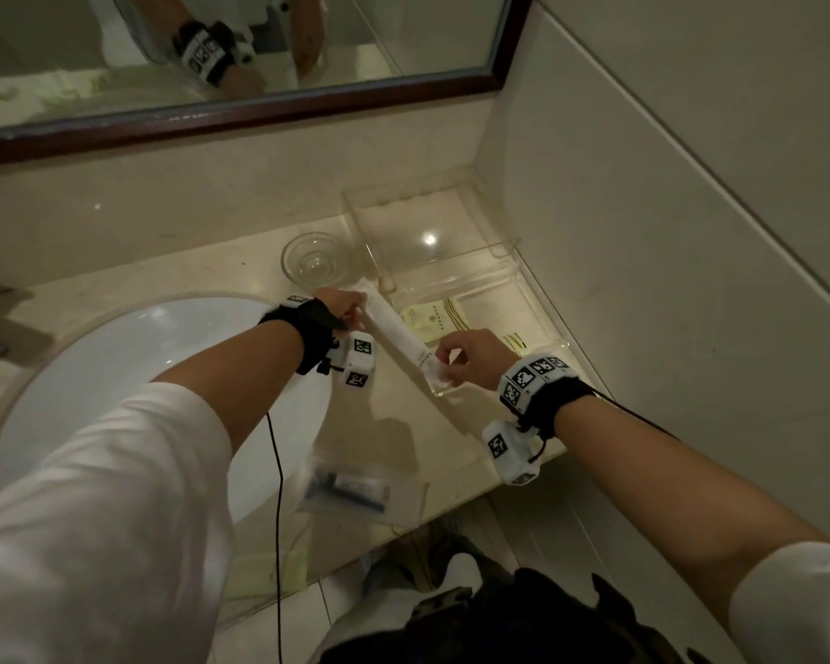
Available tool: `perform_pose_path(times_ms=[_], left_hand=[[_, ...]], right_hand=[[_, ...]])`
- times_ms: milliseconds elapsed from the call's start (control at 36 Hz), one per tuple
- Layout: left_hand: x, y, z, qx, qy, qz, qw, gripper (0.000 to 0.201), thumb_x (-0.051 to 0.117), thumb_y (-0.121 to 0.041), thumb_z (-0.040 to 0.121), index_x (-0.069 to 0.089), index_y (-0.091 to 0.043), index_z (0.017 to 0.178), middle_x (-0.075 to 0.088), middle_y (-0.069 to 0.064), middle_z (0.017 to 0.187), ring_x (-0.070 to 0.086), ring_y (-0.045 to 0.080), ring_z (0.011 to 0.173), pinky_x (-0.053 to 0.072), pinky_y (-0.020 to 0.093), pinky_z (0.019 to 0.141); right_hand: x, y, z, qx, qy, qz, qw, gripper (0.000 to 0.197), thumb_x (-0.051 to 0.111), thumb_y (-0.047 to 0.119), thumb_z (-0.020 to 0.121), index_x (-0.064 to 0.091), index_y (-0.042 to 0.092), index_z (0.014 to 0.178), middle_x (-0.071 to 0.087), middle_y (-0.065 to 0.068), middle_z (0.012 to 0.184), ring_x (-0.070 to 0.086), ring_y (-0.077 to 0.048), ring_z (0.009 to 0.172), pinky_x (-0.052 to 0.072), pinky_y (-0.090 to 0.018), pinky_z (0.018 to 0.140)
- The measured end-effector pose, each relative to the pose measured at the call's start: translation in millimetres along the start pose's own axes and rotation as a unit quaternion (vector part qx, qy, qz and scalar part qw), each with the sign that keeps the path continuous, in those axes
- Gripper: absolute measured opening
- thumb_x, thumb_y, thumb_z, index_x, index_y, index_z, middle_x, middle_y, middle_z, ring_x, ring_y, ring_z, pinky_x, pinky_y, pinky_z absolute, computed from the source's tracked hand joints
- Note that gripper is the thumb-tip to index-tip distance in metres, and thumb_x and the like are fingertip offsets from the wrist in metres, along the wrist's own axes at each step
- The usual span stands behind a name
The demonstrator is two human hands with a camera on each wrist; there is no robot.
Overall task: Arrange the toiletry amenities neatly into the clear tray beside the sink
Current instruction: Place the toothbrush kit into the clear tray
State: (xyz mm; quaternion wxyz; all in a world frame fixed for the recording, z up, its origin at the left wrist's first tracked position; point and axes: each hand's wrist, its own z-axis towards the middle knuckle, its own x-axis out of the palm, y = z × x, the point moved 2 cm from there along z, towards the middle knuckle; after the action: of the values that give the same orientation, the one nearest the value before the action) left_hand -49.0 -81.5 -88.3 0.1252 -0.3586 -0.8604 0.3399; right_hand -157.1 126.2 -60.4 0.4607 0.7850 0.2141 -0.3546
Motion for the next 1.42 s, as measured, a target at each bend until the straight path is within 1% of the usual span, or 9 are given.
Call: perform_pose_path(times_ms=[111, 222, 444, 667, 806, 1028, 1139, 1333, 1417], left_hand=[[-7, -1, -5, 0.012, -0.002, -0.023, 1.0, 0.03, 0.052, -0.012, 0.094, 0.042, -0.012, 0.066, 0.042, -0.004, 0.033, 0.039, 0.006, 0.027, 0.037, 0.018, 0.038], [-13, 0, -16, 0.014, 0.017, -0.028, 0.999, 0.023, 0.053, -0.008, 0.093, 0.048, -0.01, 0.07, 0.047, 0.002, 0.053, 0.045, 0.009, 0.039, 0.04, 0.013, 0.037], [-19, 6, -34, 0.027, 0.022, -0.006, 0.999, 0.012, 0.058, -0.001, 0.09, 0.055, -0.007, 0.079, 0.051, 0.006, 0.077, 0.052, 0.015, 0.066, 0.052, 0.015, 0.049], [-3, 2, -49, 0.075, 0.038, 0.093, 0.992, 0.03, 0.063, -0.008, 0.088, 0.044, -0.013, 0.066, 0.047, 0.001, 0.053, 0.048, 0.004, 0.036, 0.043, 0.012, 0.041], [13, -1, -54, 0.075, 0.027, 0.116, 0.99, 0.026, 0.066, -0.011, 0.087, 0.051, -0.012, 0.066, 0.053, 0.005, 0.056, 0.053, 0.006, 0.04, 0.047, 0.014, 0.046], [32, 4, -60, 0.069, -0.004, 0.092, 0.993, 0.034, 0.062, -0.004, 0.09, 0.042, -0.012, 0.064, 0.045, 0.002, 0.042, 0.054, 0.013, 0.047, 0.039, 0.016, 0.041], [40, 9, -57, 0.05, -0.032, 0.09, 0.994, 0.035, 0.065, -0.005, 0.087, 0.042, -0.012, 0.062, 0.046, 0.006, 0.054, 0.053, 0.015, 0.048, 0.042, 0.018, 0.042], [50, 13, -50, 0.041, -0.054, 0.222, 0.973, 0.017, 0.071, -0.013, 0.082, 0.058, -0.015, 0.072, 0.057, 0.009, 0.071, 0.051, 0.021, 0.068, 0.051, 0.034, 0.081], [51, 11, -45, 0.046, -0.062, 0.272, 0.959, 0.013, 0.077, -0.018, 0.077, 0.065, -0.02, 0.082, 0.062, 0.004, 0.068, 0.055, 0.018, 0.067, 0.054, 0.032, 0.084]], right_hand=[[-11, -9, -1, 0.041, 0.001, 0.036, 0.998, 0.013, 0.075, 0.008, 0.077, 0.067, 0.006, 0.088, 0.069, -0.006, 0.097, 0.06, -0.013, 0.08, 0.046, -0.006, 0.064], [-25, -21, -1, 0.096, 0.012, 0.104, 0.99, 0.014, 0.073, 0.007, 0.077, 0.063, 0.014, 0.083, 0.068, -0.009, 0.091, 0.061, -0.019, 0.081, 0.054, -0.033, 0.078], [-47, -47, -8, 0.178, -0.084, 0.335, 0.921, 0.024, 0.07, 0.0, 0.081, 0.064, 0.015, 0.098, 0.062, -0.009, 0.087, 0.057, -0.014, 0.07, 0.05, -0.017, 0.054], [-67, -65, 1, 0.235, -0.093, 0.467, 0.847, 0.013, 0.058, -0.006, 0.089, 0.06, 0.005, 0.082, 0.058, -0.003, 0.052, 0.048, -0.006, 0.036, 0.041, -0.017, 0.04], [-78, -82, 5, 0.247, -0.1, 0.43, 0.863, 0.019, 0.06, 0.007, 0.091, 0.06, 0.011, 0.073, 0.054, -0.003, 0.057, 0.045, -0.006, 0.037, 0.038, -0.019, 0.049], [-73, -103, 10, 0.295, -0.118, 0.467, 0.826, 0.03, 0.065, 0.019, 0.09, 0.064, 0.012, 0.119, 0.067, -0.002, 0.083, 0.064, -0.023, 0.089, 0.049, -0.039, 0.095], [-71, -105, 12, 0.306, -0.135, 0.49, 0.805, 0.024, 0.06, 0.007, 0.092, 0.062, 0.006, 0.115, 0.062, -0.007, 0.076, 0.057, -0.017, 0.067, 0.051, -0.036, 0.077], [-75, -118, 18, 0.277, -0.115, 0.353, 0.886, 0.023, 0.058, -0.005, 0.088, 0.058, 0.015, 0.098, 0.061, -0.016, 0.09, 0.059, -0.02, 0.063, 0.048, -0.029, 0.051], [-76, -124, 24, 0.262, -0.102, 0.305, 0.91, 0.024, 0.059, -0.006, 0.086, 0.057, 0.018, 0.089, 0.062, -0.018, 0.095, 0.063, -0.026, 0.072, 0.053, -0.033, 0.059]])
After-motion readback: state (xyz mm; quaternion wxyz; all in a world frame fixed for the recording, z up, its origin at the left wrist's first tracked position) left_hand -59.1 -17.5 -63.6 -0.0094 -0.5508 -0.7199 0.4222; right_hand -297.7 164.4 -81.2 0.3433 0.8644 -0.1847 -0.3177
